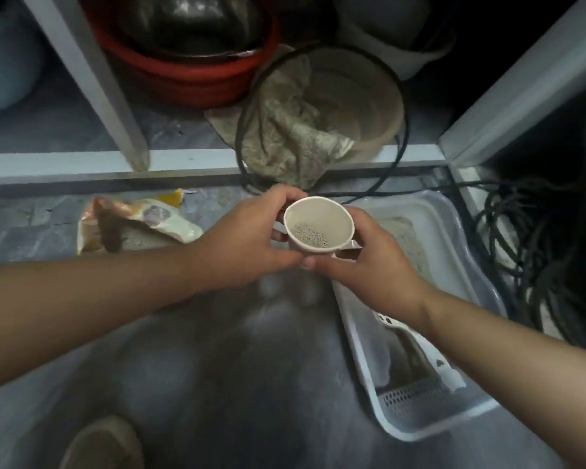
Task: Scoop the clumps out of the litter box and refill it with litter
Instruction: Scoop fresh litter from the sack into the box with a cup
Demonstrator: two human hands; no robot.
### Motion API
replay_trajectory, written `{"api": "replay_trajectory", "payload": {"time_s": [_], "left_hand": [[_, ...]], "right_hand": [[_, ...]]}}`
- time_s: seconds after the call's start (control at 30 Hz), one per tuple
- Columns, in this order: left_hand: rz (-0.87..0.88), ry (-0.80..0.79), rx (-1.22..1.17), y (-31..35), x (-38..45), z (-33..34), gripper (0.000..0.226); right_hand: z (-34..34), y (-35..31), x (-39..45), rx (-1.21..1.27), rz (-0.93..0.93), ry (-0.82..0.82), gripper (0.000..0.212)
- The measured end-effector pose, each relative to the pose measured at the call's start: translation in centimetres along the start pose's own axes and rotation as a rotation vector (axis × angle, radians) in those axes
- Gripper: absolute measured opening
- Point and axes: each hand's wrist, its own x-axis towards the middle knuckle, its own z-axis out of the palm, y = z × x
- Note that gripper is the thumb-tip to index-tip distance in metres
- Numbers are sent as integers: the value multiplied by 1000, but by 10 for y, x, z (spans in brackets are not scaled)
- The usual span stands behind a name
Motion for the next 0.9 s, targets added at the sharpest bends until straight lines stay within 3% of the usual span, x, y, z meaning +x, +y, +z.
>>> {"api": "replay_trajectory", "payload": {"time_s": [0.17, 0.33, 0.5, 0.57, 0.73, 0.9], "left_hand": [[62, -161, -36, 36, 48, 45, 72], [88, -298, -33, 47, 76, 107, 78], [259, -457, 252, 43, 72, 161, 44], [335, -548, 359, 53, 67, 181, 40], [323, -855, 664, 74, 57, 233, 48], [216, -1088, 680, 76, 51, 263, 84]], "right_hand": [[-52, 27, -21, 173, 148, 147, 65], [-111, 61, -53, 112, 235, 307, 57], [-156, 97, -100, -20, 370, 438, 66], [-165, 105, -115, -42, 415, 472, 64], [-170, 117, -132, -36, 460, 513, 61], [-164, 121, -138, -54, 469, 450, 64]]}}
